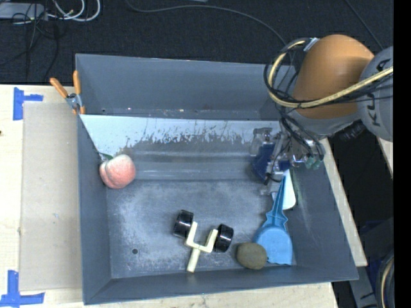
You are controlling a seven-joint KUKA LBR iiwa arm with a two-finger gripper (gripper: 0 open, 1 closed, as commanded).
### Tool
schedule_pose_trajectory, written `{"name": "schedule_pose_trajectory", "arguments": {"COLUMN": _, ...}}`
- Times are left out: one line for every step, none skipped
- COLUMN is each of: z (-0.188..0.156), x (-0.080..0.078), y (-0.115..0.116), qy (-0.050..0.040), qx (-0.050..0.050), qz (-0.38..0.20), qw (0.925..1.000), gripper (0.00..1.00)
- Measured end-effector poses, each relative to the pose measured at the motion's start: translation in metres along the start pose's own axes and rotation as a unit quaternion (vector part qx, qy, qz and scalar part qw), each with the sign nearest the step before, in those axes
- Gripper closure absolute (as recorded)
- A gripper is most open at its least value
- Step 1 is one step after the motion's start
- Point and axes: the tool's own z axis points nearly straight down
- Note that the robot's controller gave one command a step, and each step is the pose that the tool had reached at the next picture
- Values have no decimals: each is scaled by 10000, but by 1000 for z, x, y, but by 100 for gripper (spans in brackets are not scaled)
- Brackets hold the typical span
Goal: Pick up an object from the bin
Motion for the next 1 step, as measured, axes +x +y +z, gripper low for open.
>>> {"name": "schedule_pose_trajectory", "arguments": {"z": -5, "x": -1, "y": 0, "qy": -39, "qx": 2, "qz": -5, "qw": 10000, "gripper": 0}}
